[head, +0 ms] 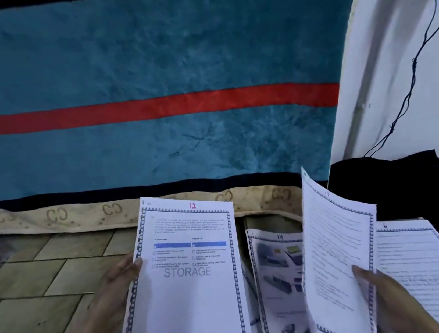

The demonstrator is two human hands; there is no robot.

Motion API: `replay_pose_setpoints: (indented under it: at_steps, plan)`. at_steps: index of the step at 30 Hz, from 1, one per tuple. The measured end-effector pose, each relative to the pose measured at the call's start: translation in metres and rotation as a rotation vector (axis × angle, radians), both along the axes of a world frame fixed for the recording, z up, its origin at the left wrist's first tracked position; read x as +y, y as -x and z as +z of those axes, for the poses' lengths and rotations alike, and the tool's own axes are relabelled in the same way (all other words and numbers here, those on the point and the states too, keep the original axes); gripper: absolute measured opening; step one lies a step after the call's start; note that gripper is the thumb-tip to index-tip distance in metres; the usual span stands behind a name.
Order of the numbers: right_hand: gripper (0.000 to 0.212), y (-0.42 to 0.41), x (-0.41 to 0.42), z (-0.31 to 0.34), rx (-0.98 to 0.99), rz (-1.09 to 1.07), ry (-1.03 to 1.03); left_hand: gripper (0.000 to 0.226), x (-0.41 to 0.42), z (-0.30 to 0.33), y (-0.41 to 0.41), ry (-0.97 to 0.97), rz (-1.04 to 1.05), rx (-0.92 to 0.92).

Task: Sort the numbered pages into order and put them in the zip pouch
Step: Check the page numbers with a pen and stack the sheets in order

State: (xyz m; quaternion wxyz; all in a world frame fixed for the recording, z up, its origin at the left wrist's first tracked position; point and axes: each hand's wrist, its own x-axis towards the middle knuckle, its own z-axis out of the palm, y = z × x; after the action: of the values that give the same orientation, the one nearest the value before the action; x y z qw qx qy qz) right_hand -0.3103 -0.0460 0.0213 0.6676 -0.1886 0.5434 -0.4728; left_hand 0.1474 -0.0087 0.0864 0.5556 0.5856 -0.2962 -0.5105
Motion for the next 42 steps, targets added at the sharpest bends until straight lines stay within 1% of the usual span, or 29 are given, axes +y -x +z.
replay_pose_setpoints:
  at_steps: [3,6,9,10,11,13,14,16,18,21,23,24,26,27,28,30,33,36,39,42]
  plan:
    - [0.039,0.006,0.005,0.014,0.010,0.032,0.075,0.019,-0.009,-0.006,0.028,0.010,-0.044,0.043]
    - [0.027,0.003,0.010,0.020,0.007,0.102,0.125,0.021,-0.021,-0.016,0.061,-0.006,-0.098,0.106]
    - [0.025,-0.012,0.015,0.023,0.029,0.144,0.099,0.023,-0.030,-0.025,0.099,-0.042,-0.202,0.177]
    - [0.028,-0.015,0.016,0.020,0.051,0.147,0.091,0.022,-0.030,-0.027,0.113,-0.050,-0.247,0.188]
    - [0.040,-0.017,0.017,0.019,0.056,0.165,0.083,0.022,-0.030,-0.028,0.123,-0.068,-0.282,0.203]
    - [0.074,-0.022,0.018,0.014,0.060,0.178,0.097,0.022,-0.029,-0.030,0.142,-0.117,-0.337,0.253]
    - [0.079,-0.024,0.019,0.013,0.084,0.177,0.119,0.022,-0.028,-0.032,0.147,-0.139,-0.353,0.280]
    - [0.069,-0.027,0.019,0.010,0.168,0.165,0.186,0.024,-0.027,-0.036,0.149,-0.172,-0.366,0.302]
    - [0.060,-0.034,0.019,0.011,0.256,0.145,0.248,0.028,-0.026,-0.039,0.143,-0.165,-0.346,0.279]
    - [0.068,-0.044,0.016,0.009,0.340,0.167,0.251,0.024,-0.025,-0.049,0.124,-0.154,-0.219,0.183]
    - [0.058,-0.052,0.015,0.009,0.331,0.191,0.222,0.022,-0.024,-0.056,0.116,-0.168,-0.203,0.180]
    - [0.064,-0.054,0.013,0.006,0.332,0.205,0.210,0.021,-0.025,-0.059,0.115,-0.176,-0.218,0.173]
    - [0.091,-0.058,0.011,0.002,0.332,0.224,0.187,0.019,-0.026,-0.065,0.118,-0.181,-0.233,0.153]
    - [0.098,-0.058,0.009,-0.002,0.311,0.220,0.183,0.018,-0.026,-0.067,0.121,-0.174,-0.228,0.141]
    - [0.099,-0.060,0.009,-0.002,0.291,0.220,0.177,0.018,-0.027,-0.069,0.123,-0.169,-0.220,0.121]
    - [0.097,-0.059,0.006,-0.002,0.297,0.240,0.160,0.019,-0.029,-0.072,0.130,-0.171,-0.203,0.112]
    - [0.091,-0.058,0.009,0.002,0.291,0.257,0.148,0.019,-0.031,-0.074,0.138,-0.194,-0.176,0.203]
    - [0.098,-0.060,0.010,0.012,0.290,0.248,0.169,0.021,-0.033,-0.071,0.144,-0.205,-0.231,0.279]
    - [0.078,-0.060,0.011,0.019,0.239,0.233,0.207,0.027,-0.034,-0.063,0.147,-0.215,-0.298,0.304]
    - [0.086,-0.061,0.010,0.019,0.305,0.275,0.257,0.033,-0.033,-0.056,0.146,-0.232,-0.317,0.298]
